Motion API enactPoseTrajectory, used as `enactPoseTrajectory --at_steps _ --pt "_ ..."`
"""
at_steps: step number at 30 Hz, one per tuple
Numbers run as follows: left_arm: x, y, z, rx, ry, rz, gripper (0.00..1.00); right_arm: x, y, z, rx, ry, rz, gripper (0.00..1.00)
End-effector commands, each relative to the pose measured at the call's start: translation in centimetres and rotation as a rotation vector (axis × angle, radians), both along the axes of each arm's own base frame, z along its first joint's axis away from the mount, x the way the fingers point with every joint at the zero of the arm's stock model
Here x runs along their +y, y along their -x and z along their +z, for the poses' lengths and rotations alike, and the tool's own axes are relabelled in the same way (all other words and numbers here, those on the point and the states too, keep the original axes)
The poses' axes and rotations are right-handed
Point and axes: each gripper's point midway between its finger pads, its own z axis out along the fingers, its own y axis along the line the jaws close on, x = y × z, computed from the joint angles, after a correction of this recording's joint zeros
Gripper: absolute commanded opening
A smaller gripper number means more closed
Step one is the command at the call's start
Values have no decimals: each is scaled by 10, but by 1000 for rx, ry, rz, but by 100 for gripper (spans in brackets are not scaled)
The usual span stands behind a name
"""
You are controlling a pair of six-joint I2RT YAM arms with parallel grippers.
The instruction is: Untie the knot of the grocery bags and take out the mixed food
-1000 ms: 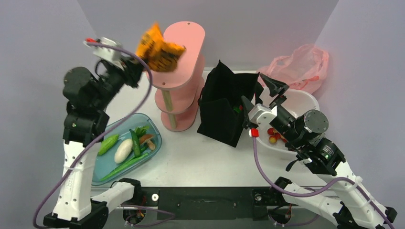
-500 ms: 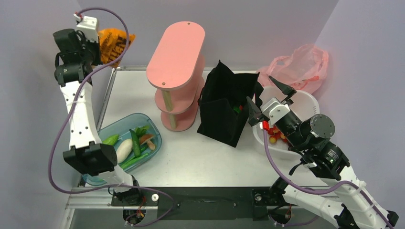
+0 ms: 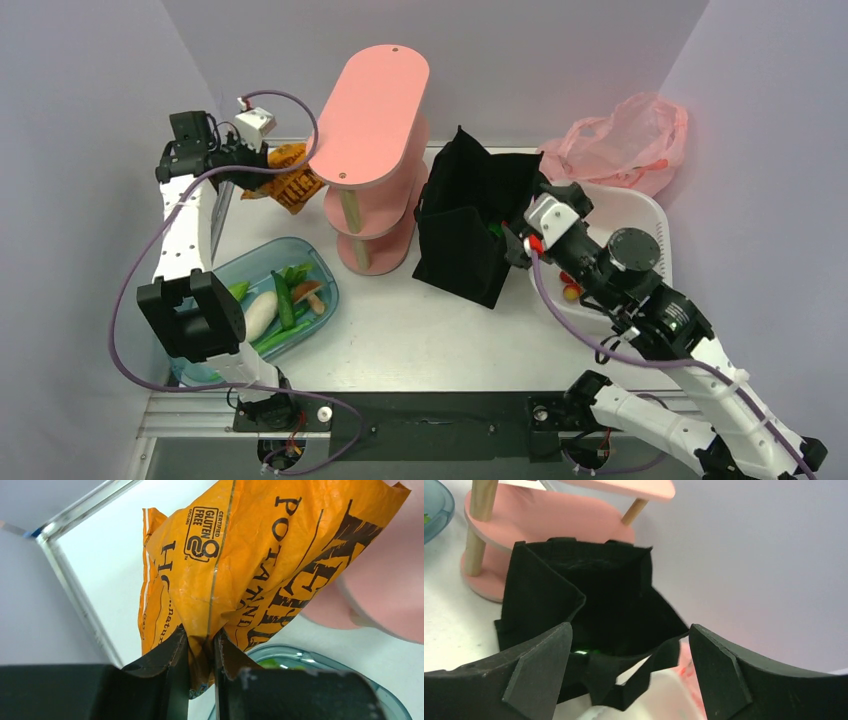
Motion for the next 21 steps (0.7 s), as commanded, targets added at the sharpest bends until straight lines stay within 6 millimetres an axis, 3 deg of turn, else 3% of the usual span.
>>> enactPoseTrajectory --at_steps 1,2,3,4,7,11,12,16,21 --pt "-55 -9 64 -313 23 -338 7 21 -14 -12 319 -232 -7 81" --pt "-58 -10 64 -320 41 -358 5 14 -23 -17 384 -276 -43 81" --pt "-66 -9 70 -350 69 -402 5 31 -25 -17 503 -363 15 79" --pt "-69 -7 70 -360 81 -421 4 24 -37 -18 559 -421 -13 78" --pt "-84 -2 82 -466 85 -515 2 51 -50 -16 793 -587 81 68" --pt "-96 7 85 -537 76 -572 0 79 -67 14 855 -833 196 66" --pt "-97 9 83 -538 78 -579 0 82 -72 30 810 -885 244 66" --pt "-99 11 79 -555 75 -592 0 111 -88 49 871 -1004 335 67" --pt "-105 10 77 -558 74 -607 0 151 -111 32 957 -1066 409 56"
